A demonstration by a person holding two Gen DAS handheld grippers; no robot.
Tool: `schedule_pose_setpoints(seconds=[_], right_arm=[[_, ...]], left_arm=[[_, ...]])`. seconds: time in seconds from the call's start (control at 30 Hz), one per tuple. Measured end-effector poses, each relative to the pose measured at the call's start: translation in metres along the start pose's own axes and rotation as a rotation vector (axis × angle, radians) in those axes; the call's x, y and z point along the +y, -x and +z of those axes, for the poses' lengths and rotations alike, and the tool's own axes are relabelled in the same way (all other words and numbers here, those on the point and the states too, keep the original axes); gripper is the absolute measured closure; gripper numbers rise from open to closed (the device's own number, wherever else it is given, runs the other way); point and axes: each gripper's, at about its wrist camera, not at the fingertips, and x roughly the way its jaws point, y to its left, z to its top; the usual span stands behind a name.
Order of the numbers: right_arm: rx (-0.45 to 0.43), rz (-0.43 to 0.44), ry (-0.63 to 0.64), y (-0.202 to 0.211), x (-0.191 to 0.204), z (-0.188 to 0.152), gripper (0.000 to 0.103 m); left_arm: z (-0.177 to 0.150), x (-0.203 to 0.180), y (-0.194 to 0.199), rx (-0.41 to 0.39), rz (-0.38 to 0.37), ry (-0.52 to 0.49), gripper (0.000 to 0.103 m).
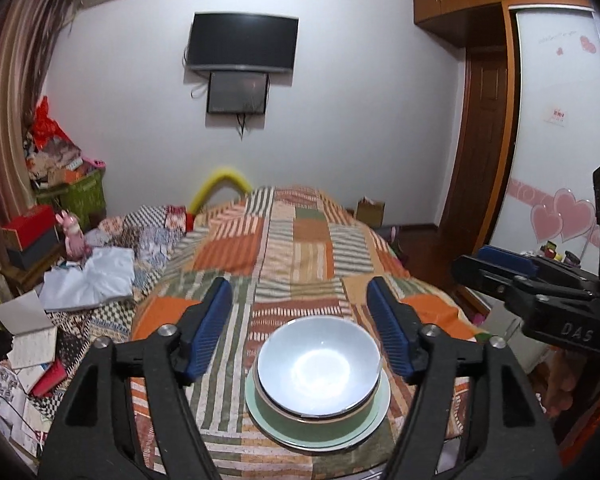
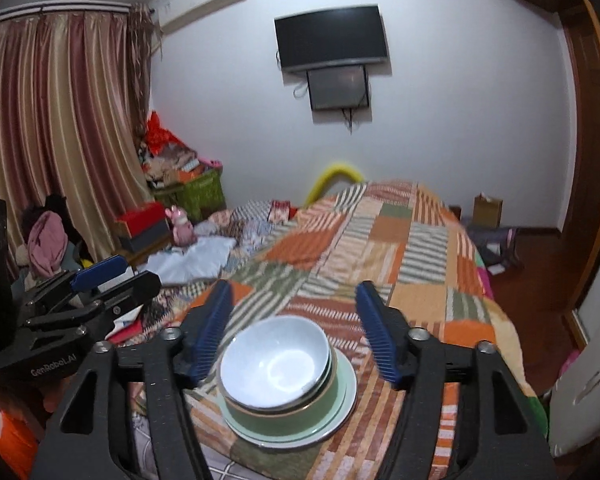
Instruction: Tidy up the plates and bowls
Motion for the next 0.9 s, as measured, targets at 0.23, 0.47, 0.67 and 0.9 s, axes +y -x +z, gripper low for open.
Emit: schedule_pose_setpoints(seconds=[0.23, 0.47, 0.67, 0.9], right_arm=[[-0.060, -0.020, 0.011, 0.011, 0.006, 0.001, 0.017], [-0.096, -0.034, 0.005, 0.017, 0.007, 0.000, 0.001], [-0.108, -0.049, 0.025, 0.021, 0.012, -0.001, 0.001], [-0.119, -0.052, 0.022, 0.026, 0.011, -0.001, 0.001]], left_arm=[[0.002, -0.003, 0.024, -0.097, 0.017, -0.016, 0.006], [0.002, -0.004, 0.036, -0.153, 0.027, -0.025, 0.001], [0.001, -0.007, 0.035, -0.154, 0.021, -0.026, 0.000], [0.000, -0.008, 0.039, -0.161, 0.011, -0.029, 0.000]])
